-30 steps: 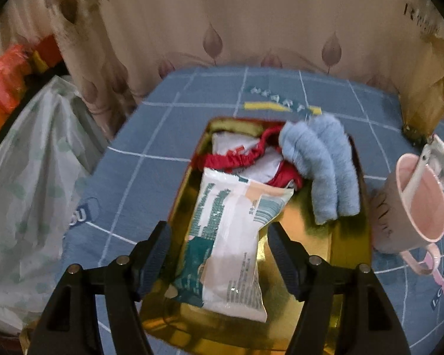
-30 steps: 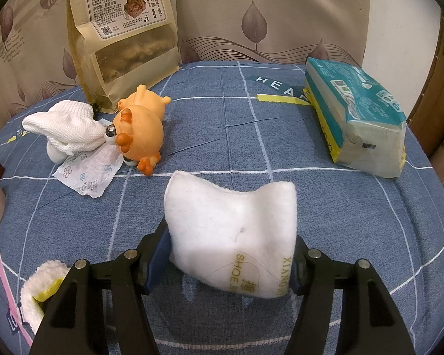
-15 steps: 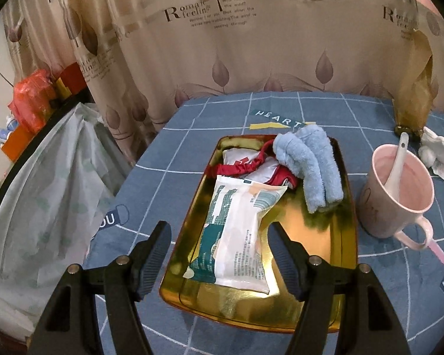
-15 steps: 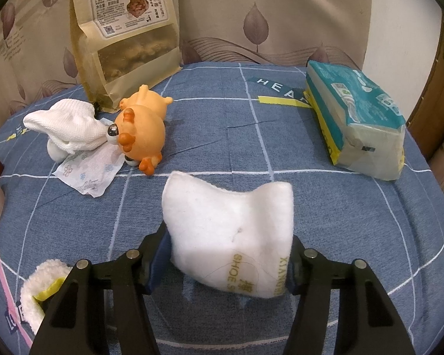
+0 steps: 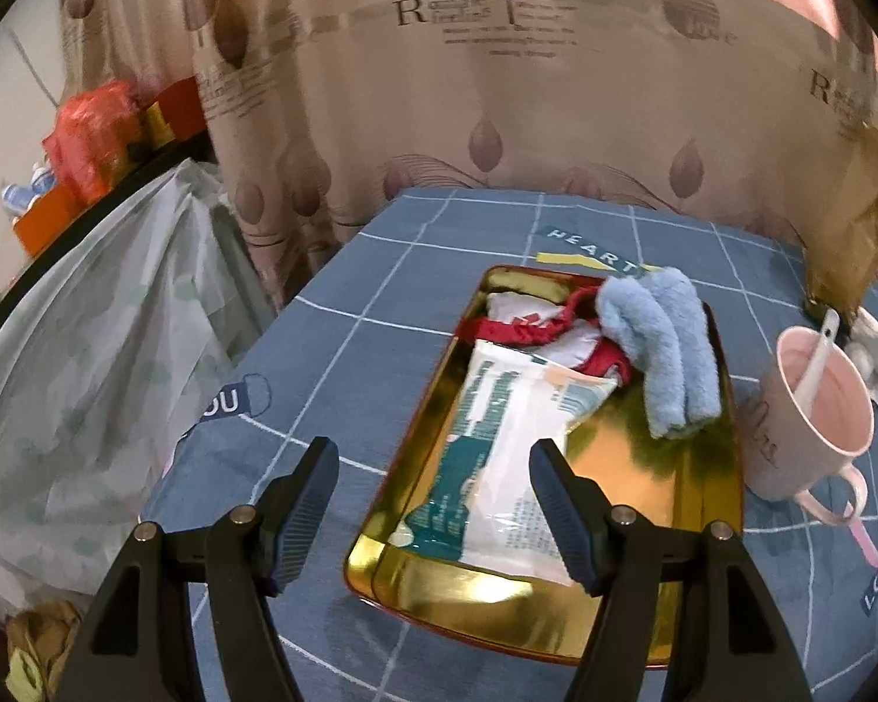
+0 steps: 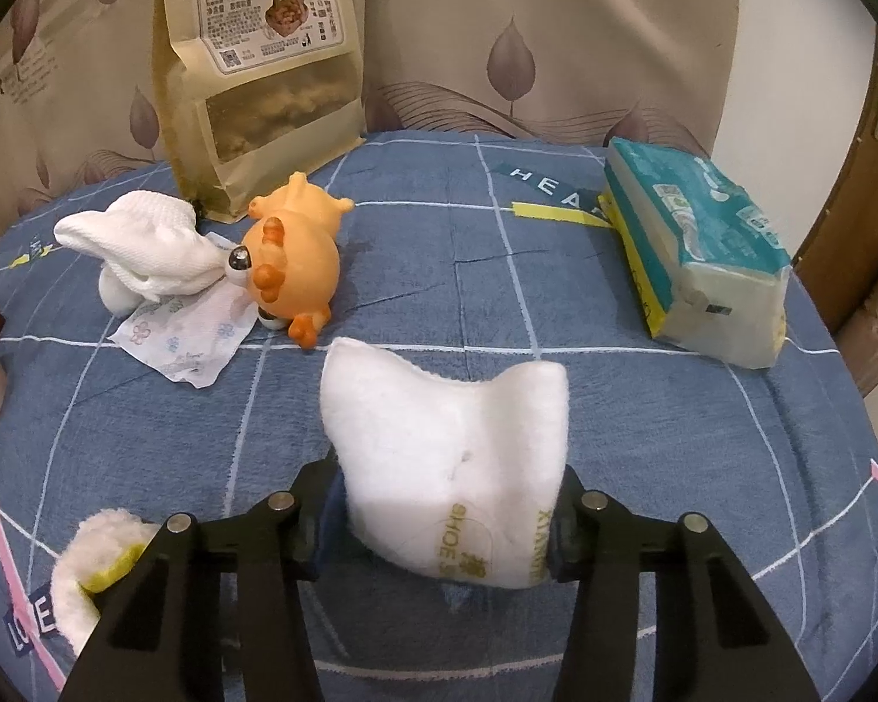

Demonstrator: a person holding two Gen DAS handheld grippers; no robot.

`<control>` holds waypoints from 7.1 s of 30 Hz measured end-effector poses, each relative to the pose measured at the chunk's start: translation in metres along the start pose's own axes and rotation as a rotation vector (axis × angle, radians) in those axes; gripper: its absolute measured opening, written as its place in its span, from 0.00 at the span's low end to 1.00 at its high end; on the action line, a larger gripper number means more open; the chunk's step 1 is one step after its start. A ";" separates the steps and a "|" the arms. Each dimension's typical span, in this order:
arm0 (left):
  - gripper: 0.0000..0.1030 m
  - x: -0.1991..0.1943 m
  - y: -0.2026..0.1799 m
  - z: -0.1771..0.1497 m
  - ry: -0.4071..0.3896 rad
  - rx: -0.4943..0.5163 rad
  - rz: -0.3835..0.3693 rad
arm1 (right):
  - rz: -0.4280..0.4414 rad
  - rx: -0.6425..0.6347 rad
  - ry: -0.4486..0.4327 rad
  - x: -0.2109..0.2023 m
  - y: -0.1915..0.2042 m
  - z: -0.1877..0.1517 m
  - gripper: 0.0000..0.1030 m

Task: Organize soft objects
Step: 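Withdraw the open left gripper up from the gold tray, then carry the white sock with the right gripper into the tray and release, then move the right gripper back and grasp the orange toy, then grasp the white fuzzy sock with yellow lining with the left gripper, then carry the fuzzy sock with the left gripper over the gold tray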

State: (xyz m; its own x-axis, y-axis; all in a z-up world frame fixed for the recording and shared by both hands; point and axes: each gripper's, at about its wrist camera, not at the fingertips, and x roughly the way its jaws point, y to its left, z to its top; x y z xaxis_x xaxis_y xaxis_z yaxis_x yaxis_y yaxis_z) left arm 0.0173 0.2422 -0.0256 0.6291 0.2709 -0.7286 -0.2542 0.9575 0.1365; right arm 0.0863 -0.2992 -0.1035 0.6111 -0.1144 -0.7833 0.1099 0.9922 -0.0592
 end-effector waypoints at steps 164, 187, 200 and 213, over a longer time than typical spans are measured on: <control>0.68 -0.053 -0.425 -0.072 0.133 0.687 -0.706 | 0.133 0.060 -0.063 0.004 -0.026 -0.009 0.40; 0.24 -0.053 -0.390 -0.046 0.167 0.518 -0.738 | 0.132 0.064 -0.055 0.006 -0.025 -0.008 0.41; 0.24 -0.073 -0.357 -0.028 0.145 0.452 -0.727 | 0.132 0.064 -0.055 0.006 -0.026 -0.009 0.41; 0.24 -0.093 -0.291 0.003 0.087 0.354 -0.683 | 0.132 0.064 -0.054 0.006 -0.026 -0.009 0.41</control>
State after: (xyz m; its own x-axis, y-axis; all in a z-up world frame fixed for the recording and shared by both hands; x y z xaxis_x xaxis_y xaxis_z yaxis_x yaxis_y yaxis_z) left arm 0.0347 -0.0610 0.0041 0.4985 -0.3859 -0.7763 0.4286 0.8881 -0.1663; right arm 0.0804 -0.3249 -0.1127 0.6644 0.0129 -0.7473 0.0745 0.9937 0.0833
